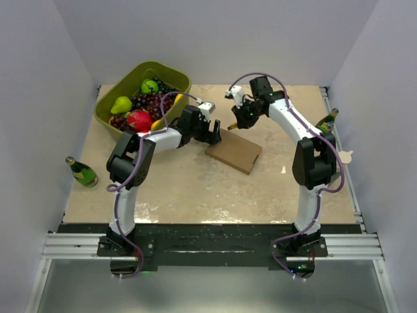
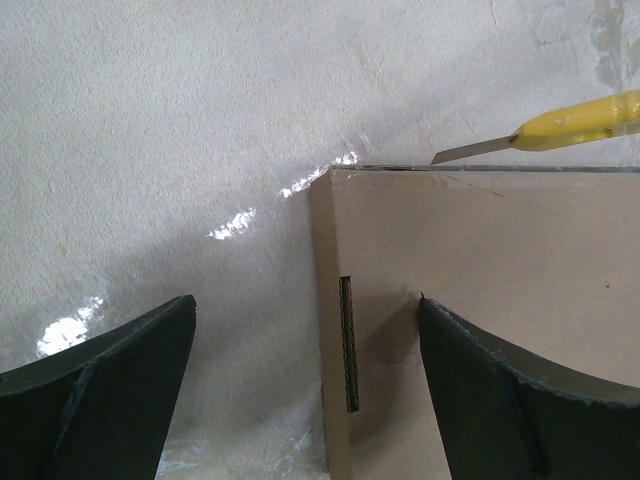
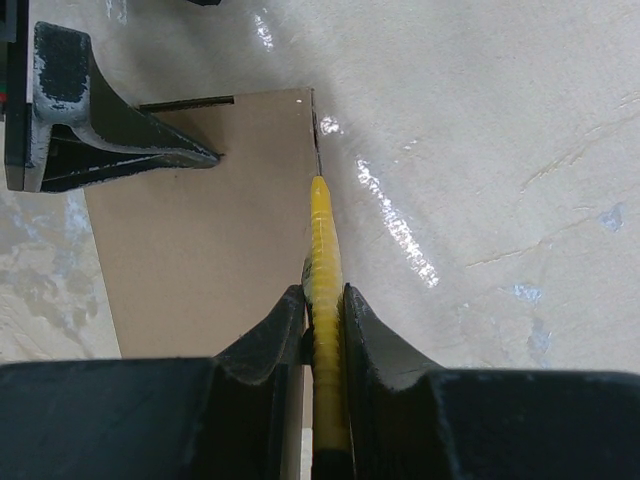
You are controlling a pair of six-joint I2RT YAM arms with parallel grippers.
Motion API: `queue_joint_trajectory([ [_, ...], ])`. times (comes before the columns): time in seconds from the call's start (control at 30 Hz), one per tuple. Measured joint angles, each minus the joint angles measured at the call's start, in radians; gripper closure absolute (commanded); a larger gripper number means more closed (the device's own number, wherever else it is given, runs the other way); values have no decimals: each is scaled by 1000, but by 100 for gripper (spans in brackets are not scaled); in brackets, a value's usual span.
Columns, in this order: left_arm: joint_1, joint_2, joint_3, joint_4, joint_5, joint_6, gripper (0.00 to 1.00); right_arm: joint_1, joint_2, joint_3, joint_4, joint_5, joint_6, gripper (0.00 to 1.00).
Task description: Unpack the express box
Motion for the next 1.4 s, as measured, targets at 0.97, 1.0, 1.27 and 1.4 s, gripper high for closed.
queue_joint_trajectory([
  [0.97, 2, 1, 0, -1, 0, -13, 3, 13, 20, 0, -21, 50, -14, 100],
  [1.0, 2, 1, 0, -1, 0, -16, 3, 13, 20, 0, -26, 53, -16, 100],
  [1.27, 2, 5, 0, 1, 1, -34, 7, 13, 32, 21, -80, 80, -23, 100],
  [1.4, 3, 7, 0, 3, 6, -48, 15, 13, 39, 33, -105, 97, -18, 100],
])
